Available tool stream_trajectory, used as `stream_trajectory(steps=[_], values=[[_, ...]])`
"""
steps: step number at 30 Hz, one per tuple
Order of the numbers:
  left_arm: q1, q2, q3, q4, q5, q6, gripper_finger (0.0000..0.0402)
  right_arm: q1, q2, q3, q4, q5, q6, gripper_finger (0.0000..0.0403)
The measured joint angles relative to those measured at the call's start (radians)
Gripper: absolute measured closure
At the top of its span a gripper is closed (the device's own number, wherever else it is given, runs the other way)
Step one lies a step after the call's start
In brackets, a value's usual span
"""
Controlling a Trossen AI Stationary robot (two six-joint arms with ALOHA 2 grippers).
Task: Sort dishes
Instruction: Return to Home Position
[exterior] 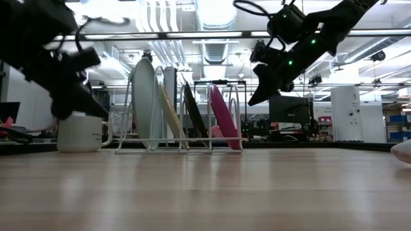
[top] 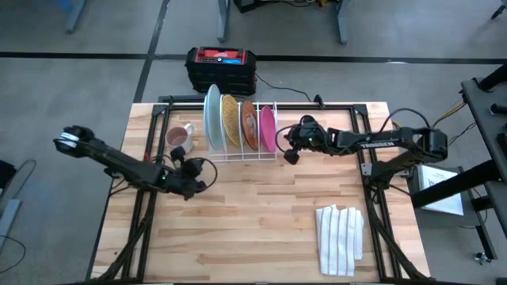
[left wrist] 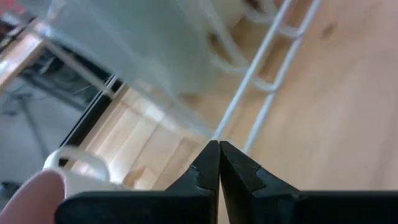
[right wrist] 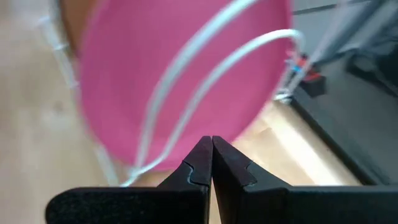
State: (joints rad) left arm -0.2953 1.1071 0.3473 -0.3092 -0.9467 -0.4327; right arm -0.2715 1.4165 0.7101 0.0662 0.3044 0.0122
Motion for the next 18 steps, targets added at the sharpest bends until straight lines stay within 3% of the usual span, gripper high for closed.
stream_trajectory(steps=[6,9,13,18], values=[[-0.103,-0.105,0.077,-0.045,0.018,0.06,0.0401,0.029,-0.059,-0.012,-0.009,-0.124,-0.008,0.0403],[-0.176,-0.142,0.094,0.105,0.015,0.245,0.0401,0.066,-0.128,-0.049,0.043,-0.178,-0.06,0.0403],[-0.23,-0.216,0.097,0.295,0.02,0.552,0.0401,0.092,-0.283,-0.149,0.187,-0.329,-0.149,0.0403],[-0.237,-0.375,0.065,0.313,0.165,0.719,0.0401,0.096,-0.537,-0.301,0.259,-0.459,-0.221,0.0403]])
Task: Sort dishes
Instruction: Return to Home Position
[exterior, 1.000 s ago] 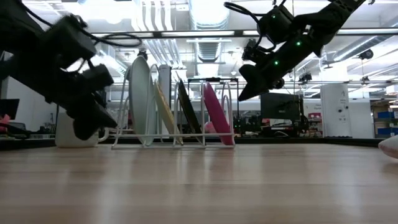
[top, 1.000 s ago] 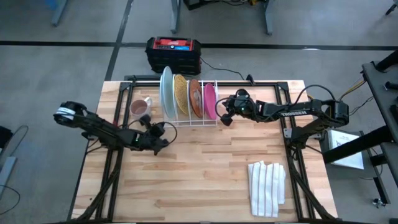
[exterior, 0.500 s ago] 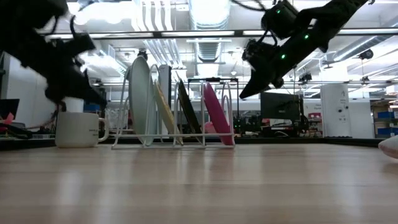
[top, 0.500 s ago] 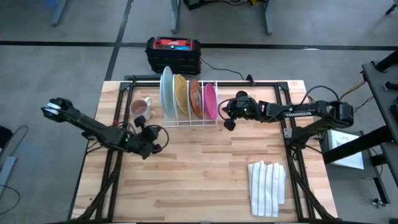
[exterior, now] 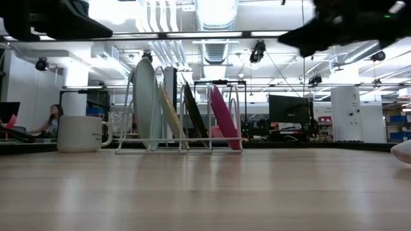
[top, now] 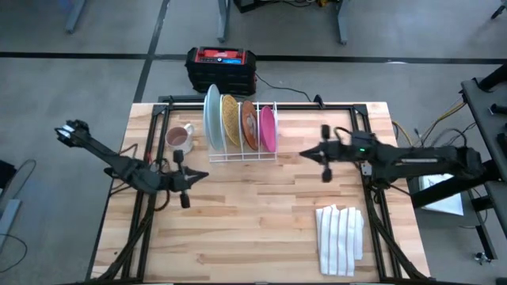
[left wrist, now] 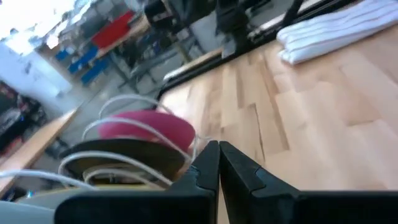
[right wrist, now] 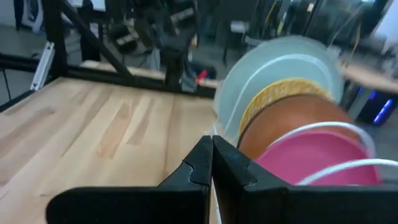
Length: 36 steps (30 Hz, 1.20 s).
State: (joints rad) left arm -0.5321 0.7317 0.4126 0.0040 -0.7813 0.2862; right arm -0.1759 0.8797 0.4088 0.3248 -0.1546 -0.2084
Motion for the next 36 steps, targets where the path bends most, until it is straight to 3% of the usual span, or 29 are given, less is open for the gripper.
stream_trajectory(steps=[4,7,10,17,20,25,30,33,36], values=[[0.004,-0.158,-0.051,-0.003,0.023,0.08,0.0401,0.0,-0.222,-0.114,-0.007,-0.003,-0.048,0.0403],[0.004,-0.292,-0.087,-0.022,0.095,0.118,0.0401,0.0,-0.38,-0.184,-0.05,-0.024,-0.078,0.0403],[0.004,-0.428,-0.117,-0.095,0.091,0.114,0.0401,0.0,-0.522,-0.231,-0.119,-0.05,-0.059,0.0403],[0.005,-0.656,-0.178,-0.09,-0.066,0.122,0.0401,0.002,-0.773,-0.318,-0.247,-0.088,-0.027,0.0403],[0.007,-0.692,-0.18,-0.07,-0.198,0.129,0.0401,0.001,-0.846,-0.354,-0.281,-0.09,-0.027,0.0403],[0.042,-0.696,-0.185,-0.04,-0.297,0.159,0.0401,0.001,-0.871,-0.392,-0.306,-0.084,-0.031,0.0403],[0.184,-0.675,-0.241,0.225,-0.512,0.259,0.0401,0.001,-0.852,-0.391,-0.305,-0.082,-0.055,0.0403],[0.333,-0.674,-0.29,0.373,-0.518,0.354,0.0402,0.001,-0.853,-0.391,-0.306,-0.082,-0.052,0.0403],[0.535,-0.681,-0.334,0.41,-0.449,0.385,0.0401,0.001,-0.851,-0.391,-0.306,-0.082,-0.048,0.0403]])
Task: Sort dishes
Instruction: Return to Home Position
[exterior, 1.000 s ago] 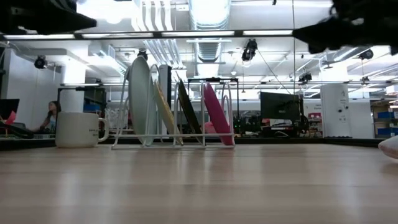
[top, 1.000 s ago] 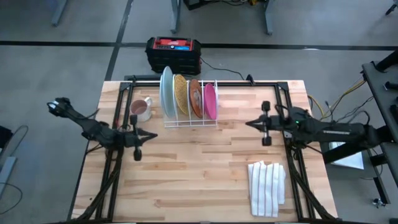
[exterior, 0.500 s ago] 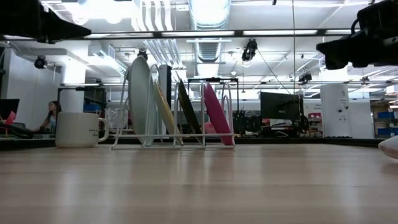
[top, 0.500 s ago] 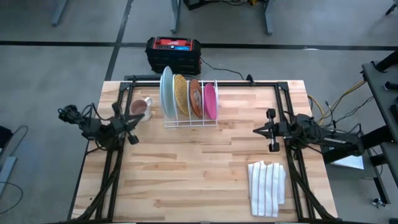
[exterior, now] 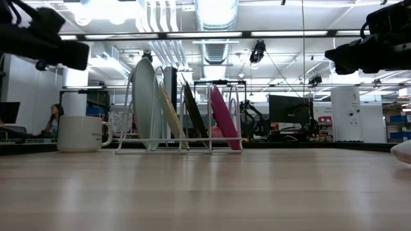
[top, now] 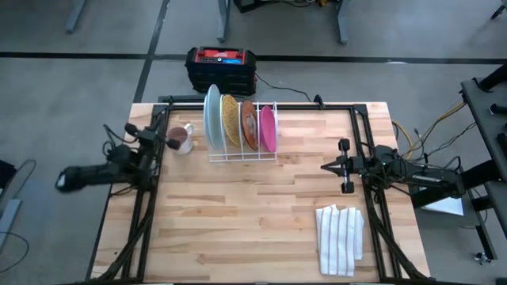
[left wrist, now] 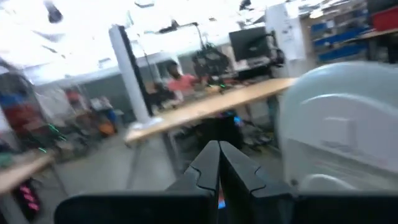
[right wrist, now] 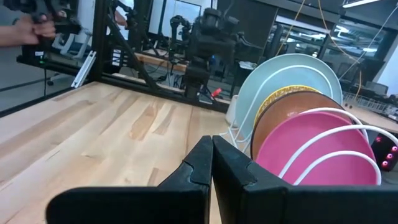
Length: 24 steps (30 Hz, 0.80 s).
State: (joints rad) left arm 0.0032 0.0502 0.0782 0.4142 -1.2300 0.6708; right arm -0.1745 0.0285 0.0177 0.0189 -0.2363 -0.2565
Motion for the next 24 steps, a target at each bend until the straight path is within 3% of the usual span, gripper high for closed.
stream_trajectory(steps=[4,9,13,15,19,24], values=[[0.301,0.005,-0.045,-0.003,0.276,-0.01,0.0401,0.0,0.001,0.0,0.0,0.001,-0.007,0.0403],[0.669,0.036,-0.059,-0.031,0.52,-0.137,0.0401,0.0,0.001,0.0,0.0,0.001,0.001,0.0403],[0.914,0.098,-0.06,-0.035,0.883,-0.254,0.0401,0.0,0.001,0.0,0.0,0.001,0.037,0.0403],[1.012,0.14,-0.06,-0.014,0.999,-0.313,0.0401,0.0,0.001,0.0,0.0,0.001,0.038,0.0403],[1.126,0.232,-0.06,0.014,1.037,-0.47,0.0401,0.0,0.001,0.0,0.0,0.001,0.038,0.0403],[1.117,0.348,-0.06,0.113,1.039,-0.505,0.0401,0.0,0.001,0.0,0.0,0.001,0.038,0.0403]])
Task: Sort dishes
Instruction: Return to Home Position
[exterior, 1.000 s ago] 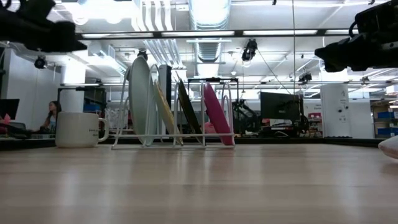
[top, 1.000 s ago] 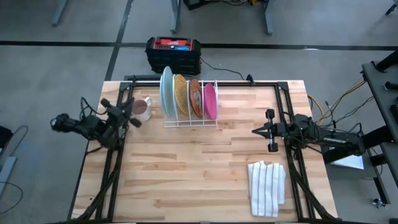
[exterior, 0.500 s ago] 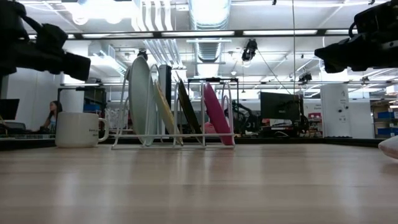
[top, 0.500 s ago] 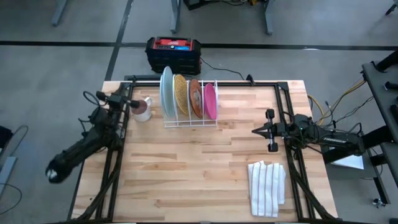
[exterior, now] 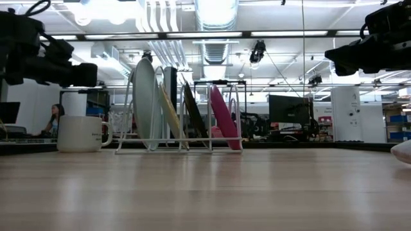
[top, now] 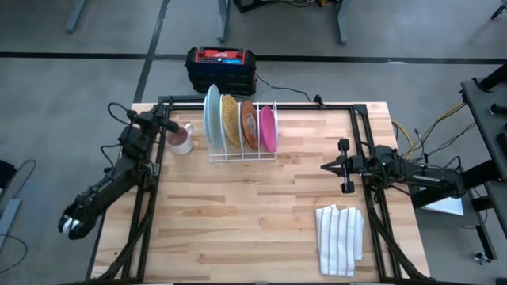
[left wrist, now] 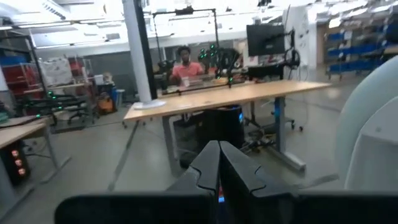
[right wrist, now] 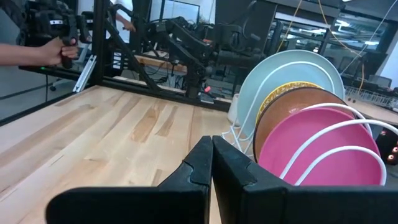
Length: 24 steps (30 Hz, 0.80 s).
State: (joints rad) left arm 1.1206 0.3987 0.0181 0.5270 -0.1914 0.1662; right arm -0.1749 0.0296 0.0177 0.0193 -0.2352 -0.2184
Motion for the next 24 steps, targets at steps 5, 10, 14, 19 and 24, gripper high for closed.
stream_trajectory(steps=[5,10,14,19,24], values=[[-0.043,0.047,0.002,0.029,-0.057,-0.019,0.0401,0.0,0.0,0.0,0.0,0.0,0.0,0.0403],[-0.048,0.089,0.002,0.022,-0.052,-0.125,0.0401,0.0,0.0,0.0,0.0,0.0,0.001,0.0403],[-0.048,0.124,0.003,0.022,-0.052,-0.212,0.0401,0.0,0.0,0.001,0.0,0.0,0.001,0.0403],[-0.048,0.165,0.003,0.019,-0.052,-0.228,0.0401,0.0,0.0,0.001,0.0,0.0,0.001,0.0403],[-0.048,0.194,0.003,0.018,-0.057,-0.229,0.0401,0.0,0.0,0.001,0.0,0.0,0.0,0.0403]])
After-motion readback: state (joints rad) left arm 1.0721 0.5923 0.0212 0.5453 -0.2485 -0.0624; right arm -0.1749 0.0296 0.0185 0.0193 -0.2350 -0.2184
